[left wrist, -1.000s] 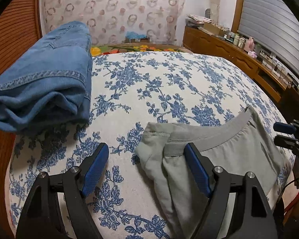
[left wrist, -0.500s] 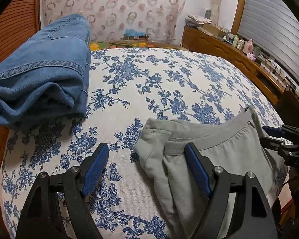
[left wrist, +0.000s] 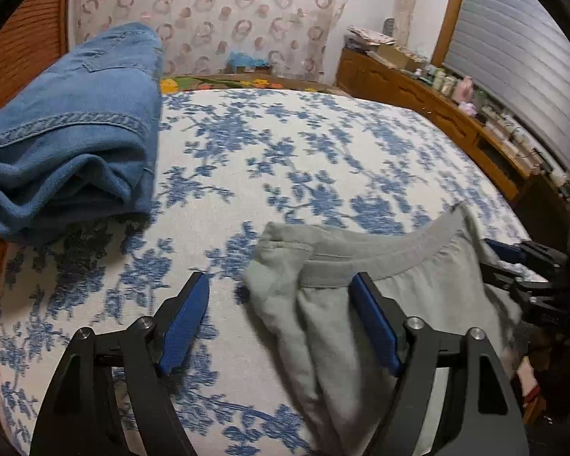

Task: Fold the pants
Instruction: 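Grasp the pants waistband with the right tool and lift it while the left tool grasps the pants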

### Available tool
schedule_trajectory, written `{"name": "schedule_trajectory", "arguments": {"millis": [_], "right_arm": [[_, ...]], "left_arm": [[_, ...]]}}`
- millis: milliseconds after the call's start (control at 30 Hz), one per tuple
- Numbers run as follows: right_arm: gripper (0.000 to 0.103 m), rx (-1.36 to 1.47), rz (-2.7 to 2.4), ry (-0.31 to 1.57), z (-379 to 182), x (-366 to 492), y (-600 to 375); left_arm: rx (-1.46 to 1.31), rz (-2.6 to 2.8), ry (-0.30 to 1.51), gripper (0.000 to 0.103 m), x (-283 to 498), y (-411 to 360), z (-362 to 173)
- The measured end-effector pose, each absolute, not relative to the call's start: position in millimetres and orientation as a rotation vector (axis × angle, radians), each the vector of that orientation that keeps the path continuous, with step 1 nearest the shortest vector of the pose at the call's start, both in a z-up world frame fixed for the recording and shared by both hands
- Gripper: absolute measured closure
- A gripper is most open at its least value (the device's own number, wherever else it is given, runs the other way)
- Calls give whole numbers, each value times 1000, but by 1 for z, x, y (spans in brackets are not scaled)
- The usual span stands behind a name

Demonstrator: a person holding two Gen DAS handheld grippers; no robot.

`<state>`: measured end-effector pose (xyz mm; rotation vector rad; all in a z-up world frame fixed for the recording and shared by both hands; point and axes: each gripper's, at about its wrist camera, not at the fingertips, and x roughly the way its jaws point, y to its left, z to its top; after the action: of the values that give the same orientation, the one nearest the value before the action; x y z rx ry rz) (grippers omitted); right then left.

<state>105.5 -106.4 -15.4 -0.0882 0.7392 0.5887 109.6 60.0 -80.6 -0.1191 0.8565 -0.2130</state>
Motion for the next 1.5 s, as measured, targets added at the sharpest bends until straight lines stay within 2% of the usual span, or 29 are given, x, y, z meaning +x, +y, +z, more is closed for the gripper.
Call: {"name": "schedule_trajectory", "arguments": {"millis": [100,333,400,467,533,600,633,733,1067,1500], "right_arm": [[53,-104,580,734,-15,103,-104],[55,-124,566,740,-14,103,-101],[66,-135,586,746,-13,103,-99],[72,-136,605,756,-12,104,-98],[78,-134,620,763,-11,105,-97],[87,-125,640,771,-11,106,-96],[88,-119,647,773,-11,106,-97],[92,-102,656,768,-11,105,-100],[93,-84,671,679,11,84,-112],[93,-89,671,531,58,54,-127]], "left_arm": [[-143,-239,873,42,112,58,-80],[-154,-235,880,43,117,57,-79],[-154,-232,882,45,118,57,-80],[-163,-237,886,54,119,57,-80],[-183,-264,894,68,118,57,-80],[-175,-266,890,74,117,53,-79],[-170,-266,883,80,115,52,-78],[-166,-266,848,86,107,50,-72],[-173,-288,674,87,67,47,-26],[-113,-305,538,88,42,35,20]]}}
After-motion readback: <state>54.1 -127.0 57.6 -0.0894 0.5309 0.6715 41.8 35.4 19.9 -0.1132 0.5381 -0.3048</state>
